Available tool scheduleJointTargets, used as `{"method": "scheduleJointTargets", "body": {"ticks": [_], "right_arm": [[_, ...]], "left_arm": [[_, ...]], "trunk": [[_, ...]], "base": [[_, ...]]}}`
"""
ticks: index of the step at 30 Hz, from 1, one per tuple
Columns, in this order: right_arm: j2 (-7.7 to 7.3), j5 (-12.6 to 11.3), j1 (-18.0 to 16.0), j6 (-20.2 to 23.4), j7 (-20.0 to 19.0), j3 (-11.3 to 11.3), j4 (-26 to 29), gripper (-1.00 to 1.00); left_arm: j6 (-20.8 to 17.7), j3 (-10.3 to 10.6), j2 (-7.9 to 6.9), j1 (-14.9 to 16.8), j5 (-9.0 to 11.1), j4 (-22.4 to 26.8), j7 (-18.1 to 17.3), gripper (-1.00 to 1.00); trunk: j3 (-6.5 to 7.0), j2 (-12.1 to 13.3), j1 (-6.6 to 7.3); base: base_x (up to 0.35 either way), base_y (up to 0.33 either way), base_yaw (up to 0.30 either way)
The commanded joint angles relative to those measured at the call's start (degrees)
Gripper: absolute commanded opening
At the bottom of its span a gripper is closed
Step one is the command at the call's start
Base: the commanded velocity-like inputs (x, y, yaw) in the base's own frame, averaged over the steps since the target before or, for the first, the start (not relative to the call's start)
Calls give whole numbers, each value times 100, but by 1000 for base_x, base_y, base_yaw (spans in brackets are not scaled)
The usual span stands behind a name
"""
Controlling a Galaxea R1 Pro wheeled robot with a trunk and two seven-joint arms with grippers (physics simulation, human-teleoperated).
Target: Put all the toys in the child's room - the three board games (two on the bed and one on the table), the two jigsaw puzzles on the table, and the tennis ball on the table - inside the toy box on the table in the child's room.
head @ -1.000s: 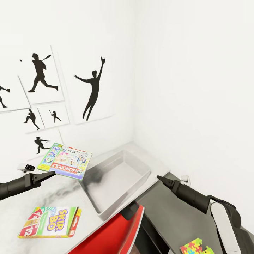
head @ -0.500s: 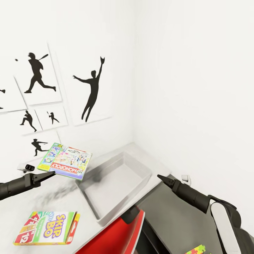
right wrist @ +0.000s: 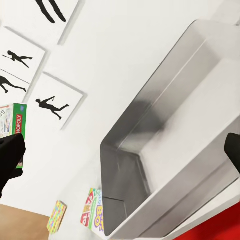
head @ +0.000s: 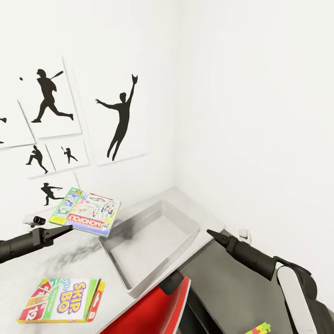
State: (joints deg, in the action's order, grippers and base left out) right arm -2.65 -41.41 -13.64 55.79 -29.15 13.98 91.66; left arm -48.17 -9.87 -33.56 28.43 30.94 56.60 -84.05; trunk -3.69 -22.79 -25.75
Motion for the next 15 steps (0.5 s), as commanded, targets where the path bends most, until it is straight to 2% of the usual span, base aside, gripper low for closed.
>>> {"method": "scheduleJointTargets", "body": {"ticks": [1, 15], "right_arm": [[1, 28, -7, 28, -38, 9, 1, 100], [-3, 28, -7, 28, -46, 9, 1, 100]], "left_arm": [[-60, 2, -2, 5, 8, 0, -15, -100], [-52, 45, 27, 5, 4, 0, 27, -100]], "trunk": [[-13, -13, -4], [-13, -13, -4]], "base": [[0, 0, 0], [0, 0, 0]]}}
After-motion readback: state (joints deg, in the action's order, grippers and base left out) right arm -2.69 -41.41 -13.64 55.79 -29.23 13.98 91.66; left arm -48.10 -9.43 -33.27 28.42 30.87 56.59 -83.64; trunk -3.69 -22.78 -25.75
